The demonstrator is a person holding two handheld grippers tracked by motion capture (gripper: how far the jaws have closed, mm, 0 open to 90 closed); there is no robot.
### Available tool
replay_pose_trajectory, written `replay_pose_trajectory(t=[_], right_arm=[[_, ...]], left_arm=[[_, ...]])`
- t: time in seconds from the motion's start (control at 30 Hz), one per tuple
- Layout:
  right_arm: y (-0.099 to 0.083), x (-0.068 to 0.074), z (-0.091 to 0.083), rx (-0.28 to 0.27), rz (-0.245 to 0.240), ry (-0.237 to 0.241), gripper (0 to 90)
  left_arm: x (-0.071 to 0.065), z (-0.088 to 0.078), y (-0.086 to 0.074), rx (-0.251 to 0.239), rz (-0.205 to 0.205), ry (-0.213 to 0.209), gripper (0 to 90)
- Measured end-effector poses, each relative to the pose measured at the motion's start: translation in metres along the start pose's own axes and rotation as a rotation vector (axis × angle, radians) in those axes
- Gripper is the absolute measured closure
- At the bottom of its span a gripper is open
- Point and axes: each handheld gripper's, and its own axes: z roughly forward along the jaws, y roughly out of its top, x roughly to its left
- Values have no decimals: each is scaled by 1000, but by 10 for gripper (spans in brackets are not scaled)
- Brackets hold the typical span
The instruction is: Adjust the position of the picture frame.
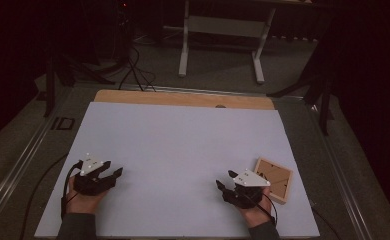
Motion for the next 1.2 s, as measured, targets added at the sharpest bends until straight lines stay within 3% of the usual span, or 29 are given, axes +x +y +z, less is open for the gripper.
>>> replay_pose_trajectory(t=[0.3,0.57,0.67,0.8,1.0,1.2], right_arm=[[2,-7,-8,-19,11,-35,424],[2,-15,-16,-28,23,-72,443],[1,-21,-21,-27,36,-93,435],[-2,-31,-27,-27,66,-117,434],[-6,-41,-32,-25,92,-142,438],[-9,-47,-37,-11,89,-130,531]], left_arm=[[1,-13,1,-42,18,45,477],[4,-29,-7,-71,-26,82,471],[8,-37,-7,-108,-57,89,472],[11,-36,-8,-107,-80,96,473],[9,-32,-7,-97,-65,96,474],[8,-32,-6,-96,-52,94,474]])
